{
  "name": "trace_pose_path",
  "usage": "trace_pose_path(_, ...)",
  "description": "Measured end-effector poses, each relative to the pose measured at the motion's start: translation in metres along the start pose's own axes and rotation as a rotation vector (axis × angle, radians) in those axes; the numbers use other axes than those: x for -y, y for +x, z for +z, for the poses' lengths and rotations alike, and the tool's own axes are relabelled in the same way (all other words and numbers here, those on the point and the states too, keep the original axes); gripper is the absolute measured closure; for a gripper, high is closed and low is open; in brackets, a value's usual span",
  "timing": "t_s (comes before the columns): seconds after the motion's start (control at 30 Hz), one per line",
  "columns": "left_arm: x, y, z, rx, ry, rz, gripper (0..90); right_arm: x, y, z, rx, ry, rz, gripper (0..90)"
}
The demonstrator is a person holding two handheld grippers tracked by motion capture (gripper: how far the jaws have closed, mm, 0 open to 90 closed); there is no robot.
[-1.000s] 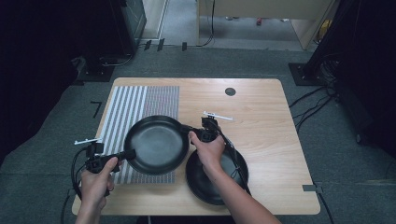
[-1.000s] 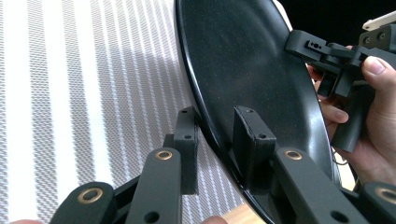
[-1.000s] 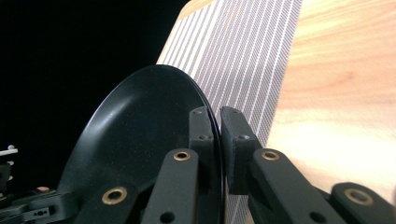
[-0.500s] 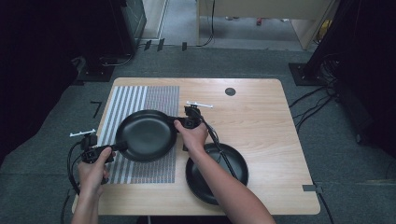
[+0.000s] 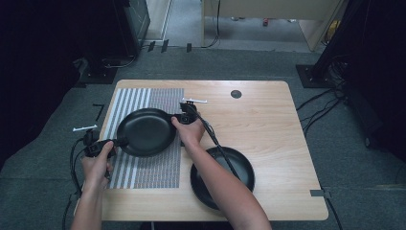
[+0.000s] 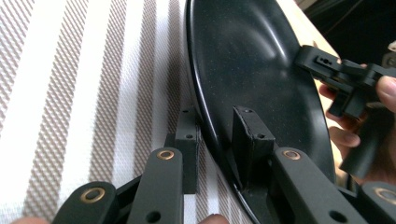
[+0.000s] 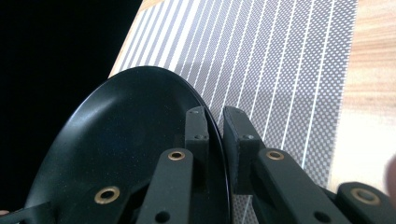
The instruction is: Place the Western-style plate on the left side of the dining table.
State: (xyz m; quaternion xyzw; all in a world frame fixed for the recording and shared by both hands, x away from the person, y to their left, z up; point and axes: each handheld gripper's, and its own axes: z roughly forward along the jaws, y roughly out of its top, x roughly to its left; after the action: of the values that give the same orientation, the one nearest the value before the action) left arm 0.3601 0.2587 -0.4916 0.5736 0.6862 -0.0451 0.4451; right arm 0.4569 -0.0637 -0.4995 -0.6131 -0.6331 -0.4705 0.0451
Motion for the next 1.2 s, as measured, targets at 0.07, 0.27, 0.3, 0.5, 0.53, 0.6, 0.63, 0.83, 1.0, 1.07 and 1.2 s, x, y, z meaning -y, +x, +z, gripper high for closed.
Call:
trace_pose_path(0.07,-0.004,0.003,0.004,-0.011,0.009,-0.008,73.4,0.000,-0.001,0.004,0.009,-0.005,0.009,81.3)
trace_pose_path(0.27,-0.010,0.010,0.010,-0.037,0.000,-0.033,73.9,0.004,-0.001,0.015,0.039,-0.029,0.006,80.4)
trace_pose_path(0.3,-0.010,0.012,0.012,-0.040,-0.006,-0.048,73.8,0.003,0.002,0.016,0.046,-0.049,-0.001,79.9)
trace_pose_path(0.5,-0.009,0.017,0.021,-0.040,0.015,-0.058,72.3,0.003,0.003,0.017,0.068,-0.061,-0.019,80.0)
trace_pose_path(0.53,-0.009,0.017,0.021,-0.038,0.011,-0.063,72.2,0.004,0.001,0.019,0.080,-0.061,-0.027,80.4)
trace_pose_path(0.6,-0.009,0.015,0.021,-0.048,-0.002,-0.058,68.7,0.004,0.000,0.020,0.076,-0.063,-0.033,80.5)
trace_pose_path(0.63,-0.009,0.014,0.022,-0.051,-0.008,-0.053,68.7,0.004,0.000,0.020,0.076,-0.063,-0.033,80.5)
trace_pose_path(0.83,-0.007,0.005,0.022,-0.093,-0.020,0.035,55.2,0.004,0.000,0.021,0.089,-0.091,-0.099,67.7)
trace_pose_path(1.0,-0.002,-0.016,0.027,-0.217,-0.008,0.163,40.1,0.000,-0.001,0.014,0.157,-0.110,-0.155,59.9)
trace_pose_path(1.07,-0.001,-0.020,0.028,-0.246,-0.009,0.177,37.0,0.000,-0.001,0.008,0.170,-0.117,-0.174,58.6)
trace_pose_path(1.2,0.005,-0.031,0.033,-0.376,-0.022,0.262,28.4,0.000,0.003,-0.010,0.230,-0.160,-0.247,58.0)
